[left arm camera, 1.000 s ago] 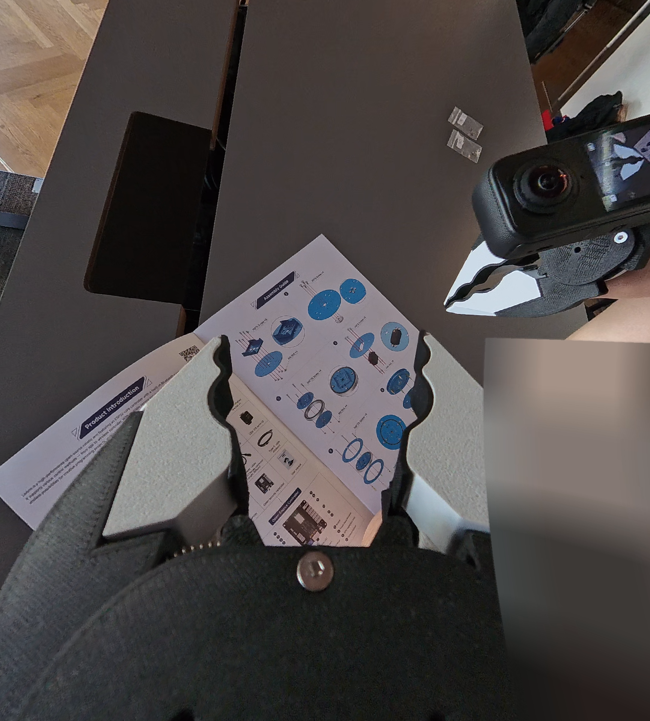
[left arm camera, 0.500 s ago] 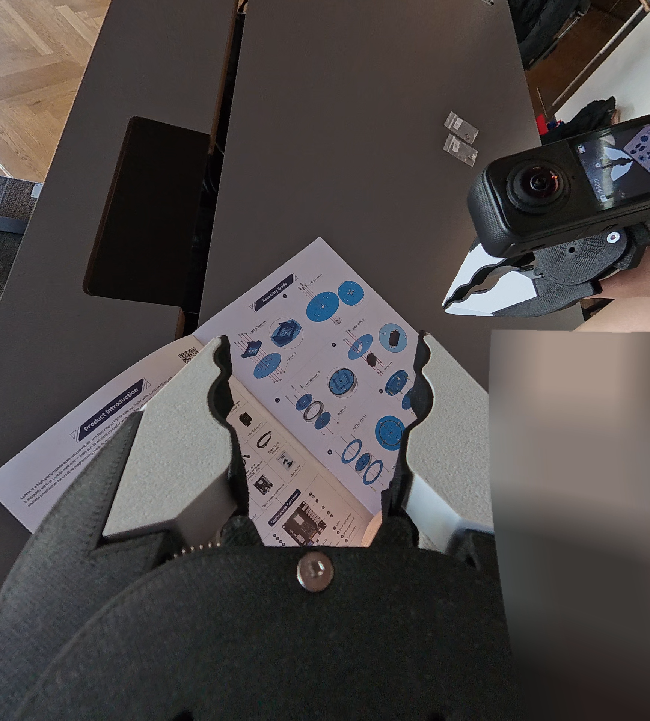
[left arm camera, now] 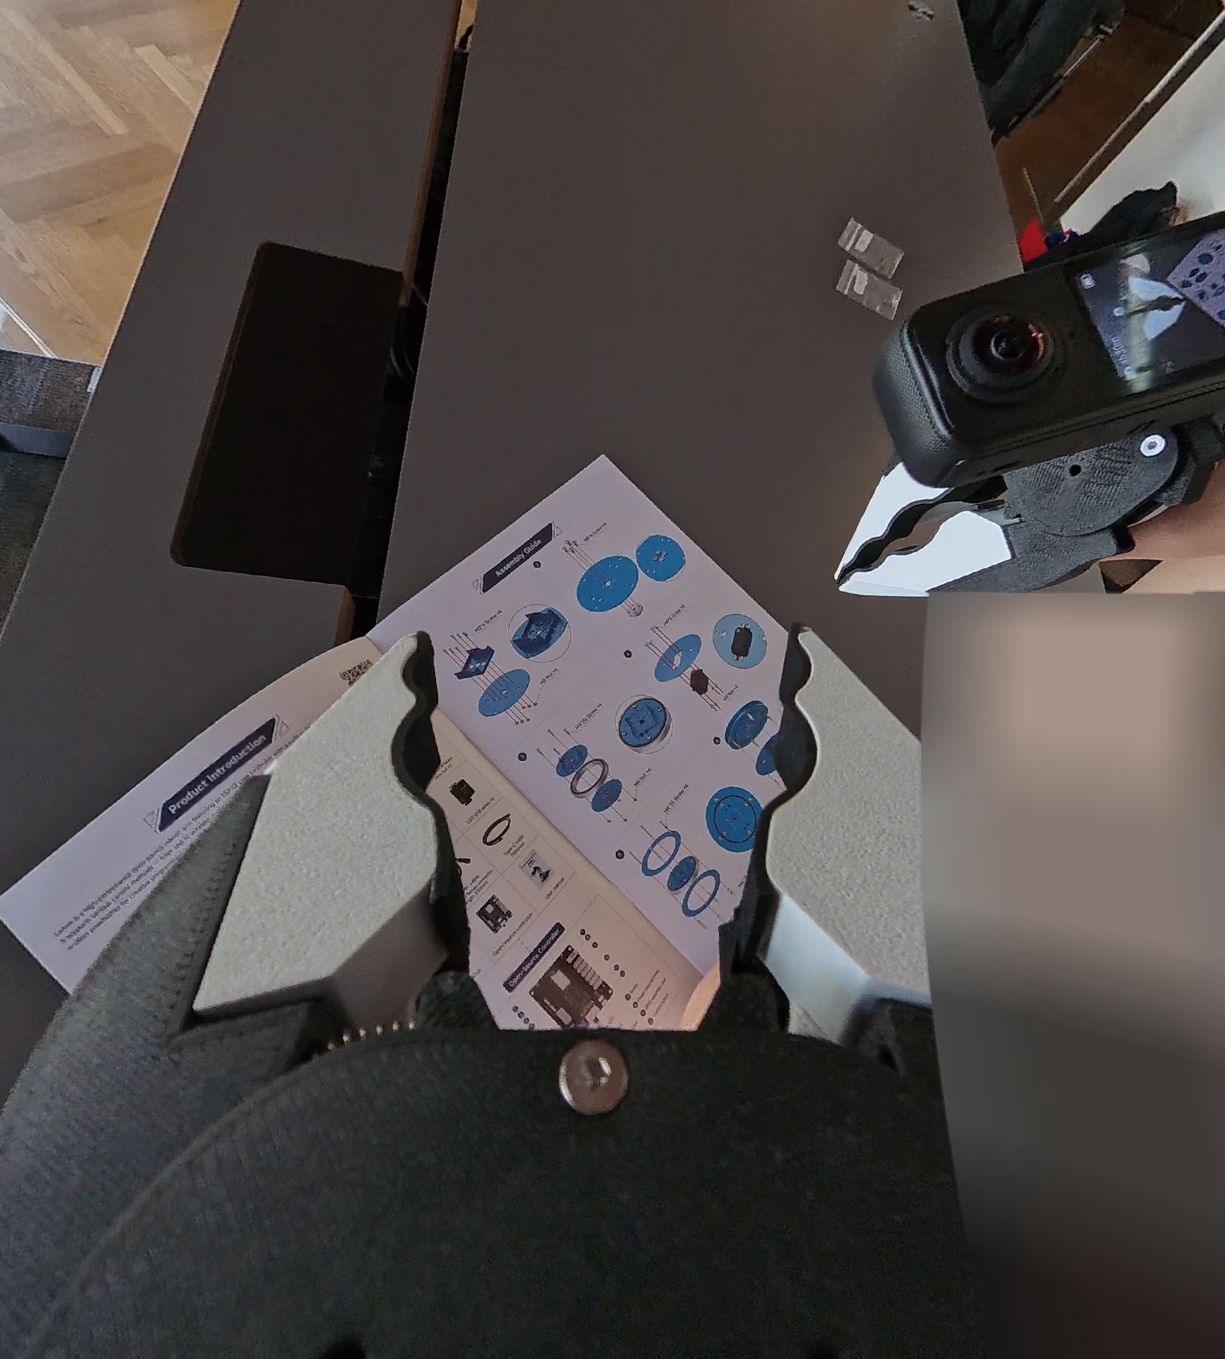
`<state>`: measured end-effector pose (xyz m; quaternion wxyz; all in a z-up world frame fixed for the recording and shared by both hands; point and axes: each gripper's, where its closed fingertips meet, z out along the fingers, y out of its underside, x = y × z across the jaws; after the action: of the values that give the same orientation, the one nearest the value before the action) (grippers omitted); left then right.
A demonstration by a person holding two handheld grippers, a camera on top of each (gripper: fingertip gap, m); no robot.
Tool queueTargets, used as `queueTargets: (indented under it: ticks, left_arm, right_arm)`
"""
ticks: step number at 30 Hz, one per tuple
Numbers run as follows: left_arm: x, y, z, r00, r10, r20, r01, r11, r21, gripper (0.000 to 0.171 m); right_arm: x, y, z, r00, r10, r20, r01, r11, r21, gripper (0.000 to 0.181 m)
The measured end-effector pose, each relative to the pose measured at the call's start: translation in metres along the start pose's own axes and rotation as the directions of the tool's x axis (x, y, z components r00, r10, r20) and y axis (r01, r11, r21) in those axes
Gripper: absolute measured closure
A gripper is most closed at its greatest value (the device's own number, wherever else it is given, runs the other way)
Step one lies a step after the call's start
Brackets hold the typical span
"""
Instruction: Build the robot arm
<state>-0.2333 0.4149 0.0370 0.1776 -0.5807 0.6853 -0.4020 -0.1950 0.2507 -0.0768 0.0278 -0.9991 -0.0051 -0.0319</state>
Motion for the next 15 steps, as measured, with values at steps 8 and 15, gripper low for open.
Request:
queueTargets:
  ticks: [8,15]
  left_arm:
    - [0.000,-0.003,0.004,1.000,0.012,0.003,-0.012,1.000,-0.011,0.079]
    - [0.001,-0.031,-0.033,0.995,-0.055,0.085,0.037,0.978,0.205,0.088]
  right_arm:
    - [0.003,0.002,-0.002,1.000,0.018,-0.011,-0.018,1.000,0.001,0.181]
    - [-0.012,0.005,-0.024,0.984,0.020,-0.179,0.012,0.984,0.179,0.181]
